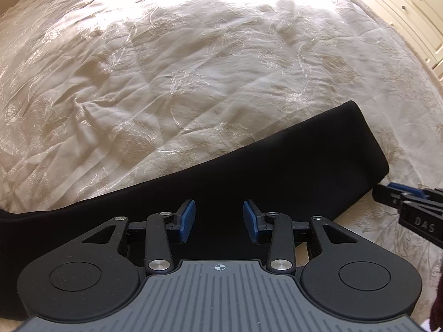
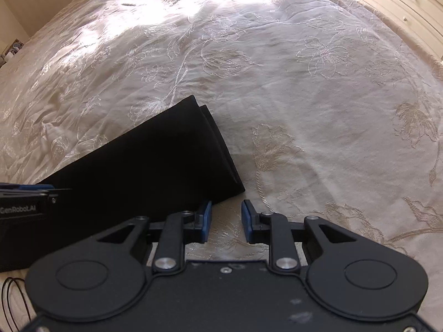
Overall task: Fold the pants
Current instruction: 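Grasp the end of the folded black pants strip with the right gripper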
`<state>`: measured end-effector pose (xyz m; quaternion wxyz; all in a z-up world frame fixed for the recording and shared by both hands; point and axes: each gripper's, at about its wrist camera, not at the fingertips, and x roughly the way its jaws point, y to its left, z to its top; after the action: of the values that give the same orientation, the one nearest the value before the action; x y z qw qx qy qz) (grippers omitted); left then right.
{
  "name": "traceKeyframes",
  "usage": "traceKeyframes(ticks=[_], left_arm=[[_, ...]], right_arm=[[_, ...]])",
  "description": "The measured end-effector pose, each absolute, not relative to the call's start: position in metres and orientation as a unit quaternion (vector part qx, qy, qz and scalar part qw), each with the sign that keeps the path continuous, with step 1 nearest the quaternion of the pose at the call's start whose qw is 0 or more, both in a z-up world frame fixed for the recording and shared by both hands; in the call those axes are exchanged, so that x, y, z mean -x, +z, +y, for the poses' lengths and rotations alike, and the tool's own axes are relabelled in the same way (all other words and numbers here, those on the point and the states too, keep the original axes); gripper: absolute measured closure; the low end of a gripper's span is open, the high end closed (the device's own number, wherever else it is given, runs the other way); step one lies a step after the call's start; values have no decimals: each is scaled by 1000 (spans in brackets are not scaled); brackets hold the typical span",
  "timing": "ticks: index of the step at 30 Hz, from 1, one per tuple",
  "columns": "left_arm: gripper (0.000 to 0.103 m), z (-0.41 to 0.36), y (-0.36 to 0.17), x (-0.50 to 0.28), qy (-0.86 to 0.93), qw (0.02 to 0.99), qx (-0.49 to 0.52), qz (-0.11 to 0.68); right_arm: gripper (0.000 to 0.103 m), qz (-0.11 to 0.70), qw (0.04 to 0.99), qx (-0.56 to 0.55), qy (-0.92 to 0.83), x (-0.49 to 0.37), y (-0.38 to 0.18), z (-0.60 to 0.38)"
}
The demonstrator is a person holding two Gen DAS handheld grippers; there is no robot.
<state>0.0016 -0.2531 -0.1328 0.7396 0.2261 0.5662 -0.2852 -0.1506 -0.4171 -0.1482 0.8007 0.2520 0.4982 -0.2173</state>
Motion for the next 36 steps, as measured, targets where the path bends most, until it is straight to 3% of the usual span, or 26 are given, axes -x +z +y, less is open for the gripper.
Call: traceKeyframes(ticks=[8, 17, 28, 34, 35, 36], left_arm=[[64, -256, -172, -1, -268, 716, -245, 596], [64, -258, -182, -3, -270, 706, -249, 606], [63, -258, -185, -10, -277, 701, -249, 609], [63, -255, -183, -13, -282, 700, -245, 608], [63, -255, -183, -13, -282, 700, -245, 608], [63, -255, -183, -13, -281, 701, -243, 609]], right_arm=[[64, 461, 838, -237, -169, 136, -126, -444], [59, 489, 833, -243, -86, 100, -154, -460], [46, 520, 808, -276, -19, 87, -191, -468], [47, 515, 787, -339, 15, 88, -201, -480], [51, 513, 786, -345, 17, 90, -202, -481], [62, 511, 784, -351, 17, 92, -201, -481]])
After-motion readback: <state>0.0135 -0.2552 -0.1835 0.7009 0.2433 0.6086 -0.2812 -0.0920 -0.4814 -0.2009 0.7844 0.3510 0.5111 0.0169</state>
